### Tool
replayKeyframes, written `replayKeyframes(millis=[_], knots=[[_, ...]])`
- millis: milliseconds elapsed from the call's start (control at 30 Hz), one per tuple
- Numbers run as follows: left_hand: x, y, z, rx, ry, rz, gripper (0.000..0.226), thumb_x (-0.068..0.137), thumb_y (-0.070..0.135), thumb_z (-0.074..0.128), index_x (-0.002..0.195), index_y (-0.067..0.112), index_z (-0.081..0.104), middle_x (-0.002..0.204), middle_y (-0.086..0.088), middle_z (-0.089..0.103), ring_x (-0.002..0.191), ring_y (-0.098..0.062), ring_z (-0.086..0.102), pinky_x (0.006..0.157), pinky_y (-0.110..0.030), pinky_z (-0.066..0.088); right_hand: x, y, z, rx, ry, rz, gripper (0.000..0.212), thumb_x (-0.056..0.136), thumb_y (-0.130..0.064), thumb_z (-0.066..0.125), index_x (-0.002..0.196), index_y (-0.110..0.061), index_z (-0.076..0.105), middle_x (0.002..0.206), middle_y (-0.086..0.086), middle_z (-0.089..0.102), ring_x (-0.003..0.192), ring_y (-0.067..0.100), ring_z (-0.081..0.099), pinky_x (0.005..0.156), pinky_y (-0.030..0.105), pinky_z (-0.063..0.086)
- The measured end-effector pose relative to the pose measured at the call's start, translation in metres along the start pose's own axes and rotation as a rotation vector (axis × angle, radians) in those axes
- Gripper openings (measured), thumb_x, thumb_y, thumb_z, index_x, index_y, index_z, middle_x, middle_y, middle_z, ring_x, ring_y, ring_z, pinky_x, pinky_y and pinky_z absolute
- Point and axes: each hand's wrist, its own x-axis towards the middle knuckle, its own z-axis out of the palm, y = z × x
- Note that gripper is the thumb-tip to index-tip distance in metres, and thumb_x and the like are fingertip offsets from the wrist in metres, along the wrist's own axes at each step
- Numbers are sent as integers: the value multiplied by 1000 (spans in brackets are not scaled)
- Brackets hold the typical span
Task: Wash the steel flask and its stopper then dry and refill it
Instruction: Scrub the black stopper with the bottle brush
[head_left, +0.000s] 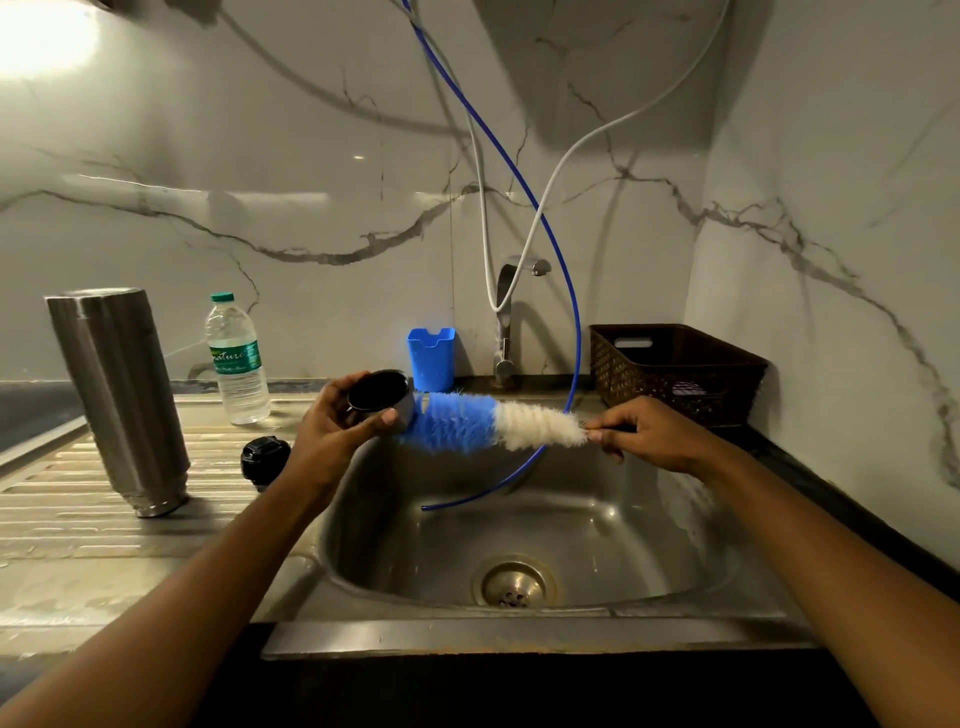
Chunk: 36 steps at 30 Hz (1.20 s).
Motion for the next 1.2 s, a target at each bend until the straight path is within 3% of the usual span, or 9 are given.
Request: replayKeyframes(millis=[100,200,367,500,667,767,833,1033,1200], knots=[[-2,0,6,46,-42,-8,62,63,8,71,121,17,49,115,3,60,105,-8,59,76,-16,54,4,-3,12,-57,-51,-25,16,91,-18,59,103,-19,69,62,-6,62,58,-2,56,66,12,46],[2,0,-3,32,38,-14,65,60,14,74,121,17,49,118,-1,61,108,-12,59,81,-24,53,3,-1,1,-19,-20,6,17,91,-16,58,103,-14,70,63,-1,62,58,-2,56,67,8,45],[-2,-2,5,59,-38,-16,62,69,6,69,127,13,47,117,3,60,104,-8,59,77,-18,55,2,-4,11,-46,-95,-1,20,91,-17,58,108,-16,68,64,-4,62,60,-1,56,67,11,45],[3,-6,-6,58,37,-43,67,60,14,74,122,17,50,117,1,61,107,-10,59,87,-26,50,2,-1,5,5,-62,33,18,91,-16,58,106,-15,69,61,-4,61,57,-3,55,67,11,42],[-1,-10,-4,130,-5,-55,64,62,11,76,121,16,50,118,-2,61,109,-15,58,87,-27,50,-6,7,-5,31,-100,122,16,93,-15,56,98,-22,69,55,-4,57,46,-5,49,50,6,36],[-2,-9,-6,120,9,-95,64,63,10,77,121,18,52,126,-9,56,115,-29,55,92,-41,50,-5,12,-11,114,9,188,15,93,-17,56,97,-22,70,53,-2,56,40,1,38,44,14,32],[-2,-6,-5,146,-6,-118,61,68,8,76,123,23,53,128,-6,52,115,-30,53,89,-42,52,-5,10,-14,153,109,206,15,93,-16,57,101,-17,70,51,-4,56,36,1,34,41,14,30],[-5,3,3,422,-142,-145,69,69,24,80,132,28,51,132,-4,47,118,-24,48,96,-38,46,-6,-17,13,60,199,203,19,93,-19,56,103,-11,70,59,-1,58,41,-6,47,51,12,31],[-12,12,13,633,-189,-131,63,72,28,79,126,23,46,118,-1,54,99,-17,58,79,-26,49,-4,-28,39,32,284,255,23,94,-26,54,108,-13,68,63,-2,60,68,12,58,70,27,43]])
